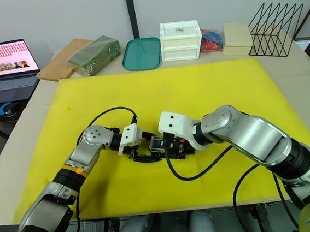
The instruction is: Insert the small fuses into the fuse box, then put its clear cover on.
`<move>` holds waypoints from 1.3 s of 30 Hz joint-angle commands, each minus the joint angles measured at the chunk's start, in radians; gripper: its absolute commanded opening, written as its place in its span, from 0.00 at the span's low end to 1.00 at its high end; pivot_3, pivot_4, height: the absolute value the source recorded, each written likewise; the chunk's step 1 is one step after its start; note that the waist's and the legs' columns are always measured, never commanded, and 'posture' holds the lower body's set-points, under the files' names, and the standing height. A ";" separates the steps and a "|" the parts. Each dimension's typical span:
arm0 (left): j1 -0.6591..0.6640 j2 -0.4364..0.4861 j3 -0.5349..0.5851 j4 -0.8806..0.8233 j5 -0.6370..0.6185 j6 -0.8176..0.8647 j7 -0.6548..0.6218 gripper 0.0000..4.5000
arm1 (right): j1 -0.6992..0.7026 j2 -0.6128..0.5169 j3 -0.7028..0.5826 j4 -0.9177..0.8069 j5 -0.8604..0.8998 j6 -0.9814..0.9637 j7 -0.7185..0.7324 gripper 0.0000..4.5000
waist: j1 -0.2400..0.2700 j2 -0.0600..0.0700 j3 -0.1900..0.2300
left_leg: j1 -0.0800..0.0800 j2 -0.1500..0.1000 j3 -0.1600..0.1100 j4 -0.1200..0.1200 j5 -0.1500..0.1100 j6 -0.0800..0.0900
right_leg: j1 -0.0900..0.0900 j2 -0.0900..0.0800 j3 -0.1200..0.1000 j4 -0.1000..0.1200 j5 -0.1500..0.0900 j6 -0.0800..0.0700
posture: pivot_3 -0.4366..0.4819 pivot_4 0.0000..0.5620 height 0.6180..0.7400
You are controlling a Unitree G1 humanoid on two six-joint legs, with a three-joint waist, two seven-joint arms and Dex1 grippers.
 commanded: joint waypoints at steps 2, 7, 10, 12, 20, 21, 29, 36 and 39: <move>0.018 0.001 0.004 -0.012 0.023 0.014 0.019 0.73 | -0.016 -0.016 0.010 0.010 -0.033 -0.028 0.016 0.42 | 0.000 0.000 0.000 | 0.000 0.000 0.000 0.000 0.000 0.000 | 0.000 0.000 0.000 0.000 0.000 0.000 | 0.48 0.27 1.00; 0.020 0.000 0.005 -0.013 0.025 0.015 0.019 0.72 | -0.016 -0.013 0.001 0.011 -0.043 -0.033 0.026 0.75 | -0.001 0.000 0.000 | 0.000 0.000 0.000 0.000 0.000 0.000 | 0.000 0.000 0.000 0.000 0.000 0.000 | 0.48 0.27 1.00; 0.019 -0.001 0.006 -0.012 0.025 0.017 0.019 0.72 | -0.020 -0.008 -0.021 0.004 -0.036 -0.028 0.031 0.82 | -0.001 0.000 0.000 | 0.000 0.000 0.000 0.000 0.000 0.000 | 0.000 0.000 0.000 0.000 0.000 0.000 | 0.48 0.27 1.00; 0.019 -0.001 0.006 -0.012 0.025 0.016 0.019 0.72 | -0.022 -0.006 -0.040 -0.004 -0.029 -0.027 0.034 0.82 | -0.001 0.000 0.000 | 0.000 0.000 0.000 0.000 0.000 0.000 | 0.000 0.000 0.000 0.000 0.000 0.000 | 0.48 0.27 1.00; 0.017 -0.005 0.006 -0.007 0.027 0.010 0.022 0.72 | -0.018 0.013 -0.080 -0.048 0.019 -0.001 0.050 0.82 | 0.000 0.000 0.000 | 0.000 0.000 0.000 0.000 0.000 0.000 | 0.000 0.000 0.000 0.000 0.000 0.000 | 0.48 0.27 1.00; 0.016 -0.006 0.006 -0.005 0.028 0.010 0.023 0.72 | -0.016 0.013 -0.080 -0.048 0.022 0.002 0.050 0.82 | 0.000 0.000 0.000 | 0.000 0.000 0.000 0.000 0.000 0.000 | 0.000 0.000 0.000 0.000 0.000 0.000 | 0.48 0.27 1.00; 0.016 -0.009 0.006 -0.001 0.031 0.004 0.028 0.72 | -0.006 0.016 -0.070 -0.039 0.024 0.006 0.044 0.82 | 0.000 0.000 0.000 | 0.000 0.000 0.000 0.000 0.000 0.000 | 0.000 0.000 0.000 0.000 0.000 0.000 | 0.48 0.27 1.00; 0.019 -0.009 0.008 -0.002 0.033 0.001 0.031 0.72 | -0.013 0.003 -0.075 -0.056 0.027 0.007 0.051 0.82 | 0.000 0.000 0.000 | 0.000 0.000 0.000 0.000 0.000 0.000 | 0.000 0.000 0.000 0.000 0.000 0.000 | 0.48 0.27 1.00; 0.020 -0.009 0.007 -0.002 0.033 -0.001 0.031 0.72 | -0.015 -0.001 -0.078 -0.063 0.028 0.011 0.051 0.82 | 0.000 0.000 0.000 | 0.000 0.000 0.000 0.000 0.000 0.000 | 0.000 0.000 0.000 0.000 0.000 0.000 | 0.48 0.27 1.00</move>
